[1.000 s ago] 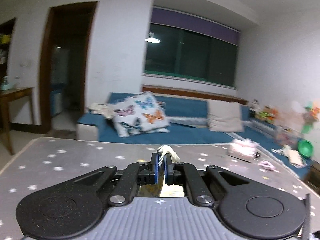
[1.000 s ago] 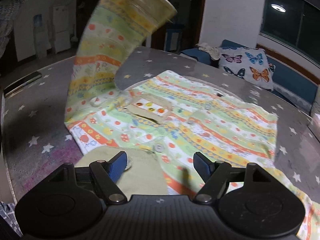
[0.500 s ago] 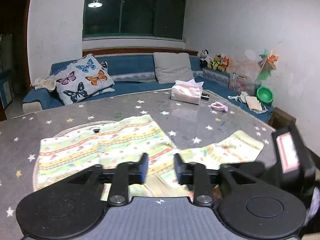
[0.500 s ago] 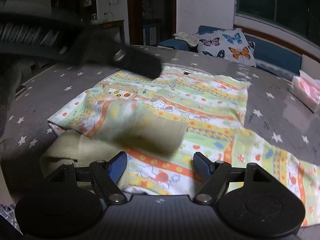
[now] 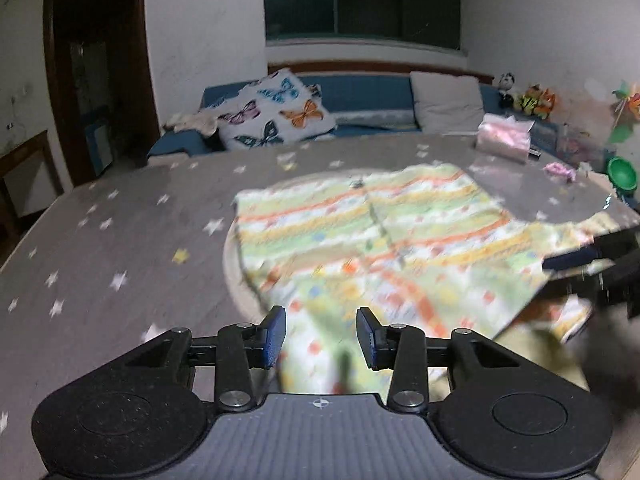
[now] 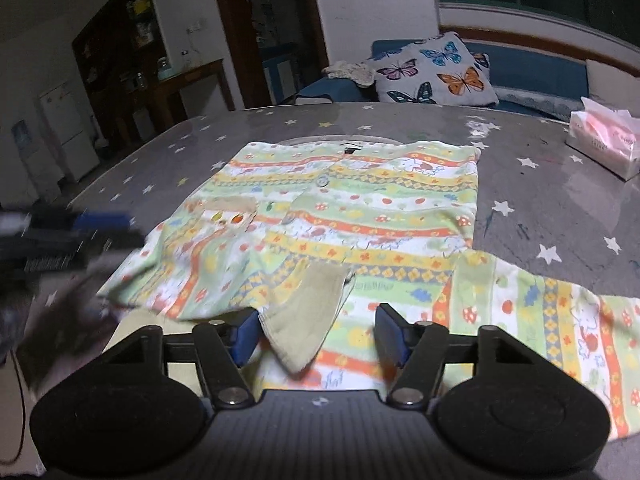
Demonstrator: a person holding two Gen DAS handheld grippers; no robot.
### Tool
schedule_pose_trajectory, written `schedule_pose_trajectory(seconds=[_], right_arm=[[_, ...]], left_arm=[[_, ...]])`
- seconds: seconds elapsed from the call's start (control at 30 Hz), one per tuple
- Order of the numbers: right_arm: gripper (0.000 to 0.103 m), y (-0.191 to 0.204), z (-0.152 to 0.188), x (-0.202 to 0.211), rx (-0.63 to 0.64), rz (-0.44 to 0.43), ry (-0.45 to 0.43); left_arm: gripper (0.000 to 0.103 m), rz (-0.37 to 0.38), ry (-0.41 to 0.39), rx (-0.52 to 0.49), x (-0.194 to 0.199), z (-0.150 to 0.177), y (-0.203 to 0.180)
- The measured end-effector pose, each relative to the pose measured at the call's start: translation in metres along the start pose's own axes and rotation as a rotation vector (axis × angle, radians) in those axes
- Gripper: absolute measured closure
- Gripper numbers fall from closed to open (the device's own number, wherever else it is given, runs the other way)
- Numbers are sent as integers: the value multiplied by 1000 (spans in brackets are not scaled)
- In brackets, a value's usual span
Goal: Fold clothes
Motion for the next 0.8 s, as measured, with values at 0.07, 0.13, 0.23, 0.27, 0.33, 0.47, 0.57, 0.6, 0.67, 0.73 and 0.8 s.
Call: schedule_pose_trajectory(seconds=[0.07, 0.13, 0.23, 0.27, 0.33, 0.47, 0.57, 0.6, 0.67, 0.73, 0.8], right_arm=[[43, -5, -6, -5, -53, -24, -1], [43, -9, -10, -6, -95, -63, -5], [43, -6, -14, 0, -82, -72, -19], [43, -5, -15, 3, -66, -60, -24], [43, -3, -16, 9, -37, -35, -34], [43, -6, -18, 19, -1, 23, -49], [43, -8, -19, 27, 19, 53, -66], [43, -10, -21, 32, 5, 37, -78], [43, -15, -23, 39, -31, 9, -95], [43, -20, -24, 37, -48, 25, -94], [48, -25, -26, 36, -65, 41, -93]], left_arm=[[62, -5, 15, 9, 3, 8, 7], [62, -4, 27, 18, 5, 13, 13], [62, 2, 38, 14, 6, 18, 16], [62, 5, 41, 11, 6, 19, 17], [62, 10, 47, 5, 5, 21, 17], [62, 20, 59, -8, 5, 26, 19], [61, 17, 61, -16, 5, 26, 19], [61, 17, 62, -19, 5, 26, 19], [61, 16, 62, -25, 4, 27, 18], [61, 16, 62, -32, 4, 27, 18], [60, 15, 62, -38, 4, 27, 17]])
Point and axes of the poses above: each gripper's, at about its wrist camera, not at the fingertips, and x roughly against the way its jaws point, y to its left, z to its underside, the point moved 1 cm from there along -x, roughly the way its jaws point, and after that the axes turned 7 degrees about -y, right-handed, at the moved point
